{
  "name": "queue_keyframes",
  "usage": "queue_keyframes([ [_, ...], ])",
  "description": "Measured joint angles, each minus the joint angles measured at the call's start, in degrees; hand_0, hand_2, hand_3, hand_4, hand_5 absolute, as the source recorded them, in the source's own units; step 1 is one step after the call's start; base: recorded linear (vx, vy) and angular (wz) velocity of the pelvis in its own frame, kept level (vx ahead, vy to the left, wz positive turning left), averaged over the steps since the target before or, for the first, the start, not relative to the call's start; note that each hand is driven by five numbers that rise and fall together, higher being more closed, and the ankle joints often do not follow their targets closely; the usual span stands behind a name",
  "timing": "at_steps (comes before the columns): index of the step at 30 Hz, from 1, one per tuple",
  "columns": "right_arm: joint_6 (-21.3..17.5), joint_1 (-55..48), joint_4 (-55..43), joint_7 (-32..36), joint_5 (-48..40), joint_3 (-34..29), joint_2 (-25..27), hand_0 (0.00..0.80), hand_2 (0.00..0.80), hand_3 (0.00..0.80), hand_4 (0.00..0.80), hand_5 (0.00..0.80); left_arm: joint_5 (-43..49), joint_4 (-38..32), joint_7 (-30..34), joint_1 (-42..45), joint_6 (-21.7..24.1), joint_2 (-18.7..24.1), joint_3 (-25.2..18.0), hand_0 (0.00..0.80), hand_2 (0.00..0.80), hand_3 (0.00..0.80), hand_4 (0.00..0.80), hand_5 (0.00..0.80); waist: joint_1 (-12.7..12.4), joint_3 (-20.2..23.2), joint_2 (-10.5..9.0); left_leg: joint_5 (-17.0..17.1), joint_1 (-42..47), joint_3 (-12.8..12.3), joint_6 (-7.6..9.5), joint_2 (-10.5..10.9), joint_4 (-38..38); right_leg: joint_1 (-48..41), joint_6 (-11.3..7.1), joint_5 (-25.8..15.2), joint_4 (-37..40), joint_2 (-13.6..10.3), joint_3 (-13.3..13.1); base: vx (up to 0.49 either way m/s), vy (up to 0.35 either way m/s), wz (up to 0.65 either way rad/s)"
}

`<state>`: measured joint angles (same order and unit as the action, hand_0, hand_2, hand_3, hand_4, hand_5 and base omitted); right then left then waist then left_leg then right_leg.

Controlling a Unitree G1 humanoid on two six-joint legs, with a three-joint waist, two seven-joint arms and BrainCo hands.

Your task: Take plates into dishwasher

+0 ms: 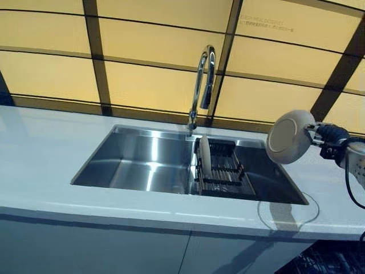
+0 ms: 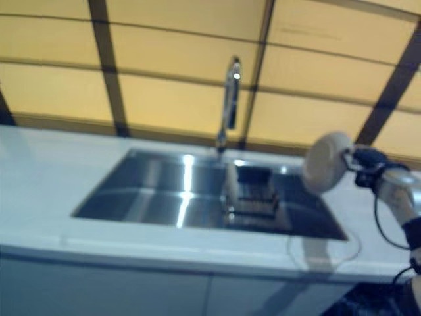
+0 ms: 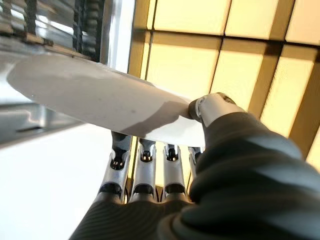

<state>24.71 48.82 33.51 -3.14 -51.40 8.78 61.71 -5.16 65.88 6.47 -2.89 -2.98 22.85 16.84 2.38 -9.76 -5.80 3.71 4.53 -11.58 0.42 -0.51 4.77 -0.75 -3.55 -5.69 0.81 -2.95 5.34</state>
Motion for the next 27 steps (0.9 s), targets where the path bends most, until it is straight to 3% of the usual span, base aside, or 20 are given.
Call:
queue_keyframes([
  [1, -0.2, 0.0, -0.4, -0.5, 0.0, -0.1, 0.0, 0.8, 0.8, 0.8, 0.8, 0.8, 0.0, -0.7, -0.1, -0.4, -0.5, 0.1, 0.0, 0.0, 0.0, 0.0, 0.0, 0.0, 0.0, -0.5, 0.96, 0.3, -0.5, -0.7, 0.39, -0.5, 0.0, 1.2, -2.27, -1.8, -0.3, 0.6, 0.0, -0.462, 0.042, -0.39],
  [2, -0.3, -0.1, -1.2, -0.8, 0.0, -0.1, 0.1, 0.8, 0.8, 0.8, 0.8, 0.8, -0.1, -1.7, -0.5, -0.6, -0.8, 0.5, -0.2, 0.0, 0.0, 0.0, 0.0, 0.0, -0.3, -1.1, 2.75, 1.0, -2.5, -2.1, 1.27, -2.8, 0.3, 3.0, -5.77, -2.0, -1.9, 1.3, 0.5, -0.431, 0.005, -0.36],
  [3, -0.2, -0.5, -1.2, -0.9, 0.0, 0.0, 0.4, 0.8, 0.8, 0.8, 0.8, 0.8, -0.1, -1.6, -0.8, -1.3, -1.0, 0.8, -1.1, 0.0, 0.0, 0.0, 0.0, 0.0, -0.3, -1.0, 4.17, 1.6, -4.4, -2.3, 1.39, -4.5, 0.1, 6.5, -4.0, 3.2, -13.4, 2.5, 1.5, -0.441, -0.038, -0.26],
  [4, -0.2, -0.6, -1.2, -0.7, -0.2, 0.2, 0.9, 0.8, 0.8, 0.8, 0.8, 0.8, -0.1, -1.6, -1.1, -1.7, -1.0, 1.5, -1.2, 0.0, 0.0, 0.0, 0.0, 0.0, -0.6, -0.9, 4.25, 1.9, -5.3, -2.6, 1.35, -5.2, -0.7, 7.5, -3.76, 7.1, -20.8, 2.8, 1.4, -0.279, -0.05, -0.08],
  [5, -0.2, -0.6, -1.3, -0.5, -0.6, 0.2, 1.4, 0.8, 0.8, 0.8, 0.8, 0.8, -0.1, -1.6, -1.1, -1.9, -0.9, 2.0, -1.2, 0.0, 0.0, 0.0, 0.0, 0.0, -1.0, -0.9, 3.88, 2.0, -6.2, -2.8, 1.18, -5.1, -1.3, 7.6, -4.02, 9.3, -24.0, 2.8, 1.3, -0.307, -0.07, -0.23],
  [6, -0.3, -0.4, -1.4, 0.2, -1.2, 0.2, 3.0, 0.8, 0.8, 0.8, 0.8, 0.8, -0.1, -1.3, -1.1, -2.6, -0.2, 3.1, -1.3, 0.0, 0.0, 0.0, 0.0, 0.0, -2.2, 0.0, 2.31, 2.0, -8.7, -3.7, 1.11, -4.8, -3.0, 7.4, -4.47, 13.9, -27.8, 2.4, -0.3, -0.285, -0.07, -0.29],
  [7, -0.8, 0.5, -1.3, 0.4, -1.6, 0.1, 3.9, 0.8, 0.8, 0.8, 0.8, 0.8, -0.1, -0.6, -1.0, -3.0, 0.0, 3.9, -1.3, 0.0, 0.0, 0.0, 0.0, 0.0, -3.3, 0.3, 1.17, 2.3, -10.7, -3.8, 0.38, -4.3, -4.4, 4.7, -5.1, 16.2, -24.8, 2.2, -0.6, -0.236, -0.057, -0.37],
  [9, -2.4, 3.5, -1.3, 0.6, -2.2, 0.6, 4.3, 0.8, 0.8, 0.8, 0.8, 0.8, -0.1, 1.0, -0.8, -3.1, 0.3, 4.4, -1.3, 0.0, 0.0, 0.0, 0.0, 0.0, -5.4, 0.6, -0.29, 2.6, -13.3, -4.0, -0.34, -3.4, -6.1, -0.5, -2.87, 17.1, -10.6, 1.7, 1.9, -0.325, -0.089, -0.38],
  [11, -4.0, 5.3, 0.5, 0.8, -2.3, 3.6, 4.3, 0.8, 0.8, 0.8, 0.8, 0.8, -0.1, 1.1, -0.6, -3.3, 0.7, 3.9, -1.4, 0.0, 0.0, 0.0, 0.0, 0.0, -6.2, 0.4, -0.29, 2.6, -16.5, -3.7, -0.42, -4.4, -9.7, -2.0, 4.65, 14.6, -4.6, 3.2, 2.7, -0.384, -0.099, -0.11],
  [12, -4.0, 5.3, 1.3, 0.7, -2.3, 5.4, 4.3, 0.8, 0.8, 0.8, 0.8, 0.8, -0.2, 1.1, -0.6, -3.4, 1.1, 3.9, -1.4, 0.0, 0.0, 0.0, 0.0, 0.0, -6.4, 0.4, -0.26, 2.6, -16.8, -3.6, -0.58, -5.2, -10.0, -2.1, 5.11, 14.2, -4.4, 4.0, 2.9, -0.3, -0.063, 0.13],
  [14, -3.9, 5.3, 3.0, 0.7, -2.2, 6.5, 4.3, 0.8, 0.8, 0.8, 0.8, 0.8, -0.4, 0.9, -0.6, -3.5, 1.1, 3.3, -0.8, 0.0, 0.0, 0.0, 0.0, 0.0, -6.3, 0.4, -0.38, 2.7, -16.5, -2.3, -1.4, -5.0, -9.3, -2.3, 5.41, 14.1, -4.3, 4.7, 3.3, -0.216, -0.034, 0.15],
  [19, -4.1, 5.3, 4.4, 0.4, -2.0, 6.3, 4.3, 0.8, 0.8, 0.8, 0.8, 0.8, -0.6, 0.9, -0.7, -3.3, 2.1, 1.5, -0.8, 0.0, 0.0, 0.0, 0.0, 0.0, -5.9, 0.5, -1.28, 4.0, -14.9, -1.0, -0.72, -3.3, -7.0, -3.2, 4.96, 14.1, -4.4, 4.0, 3.7, -0.115, -0.029, 0.11],
  [27, -3.0, 5.6, 5.9, 2.9, 0.8, 6.3, 5.2, 0.8, 0.8, 0.8, 0.8, 0.8, -0.6, 2.9, -2.8, -4.2, 2.1, 2.6, -1.1, 0.0, 0.0, 0.0, 0.0, 0.0, -4.8, 1.1, -2.42, 5.0, -11.2, -2.5, 0.44, -1.5, -3.3, -5.0, 3.12, 14.0, -3.6, 2.5, 1.5, -0.136, -0.083, -0.02],
])
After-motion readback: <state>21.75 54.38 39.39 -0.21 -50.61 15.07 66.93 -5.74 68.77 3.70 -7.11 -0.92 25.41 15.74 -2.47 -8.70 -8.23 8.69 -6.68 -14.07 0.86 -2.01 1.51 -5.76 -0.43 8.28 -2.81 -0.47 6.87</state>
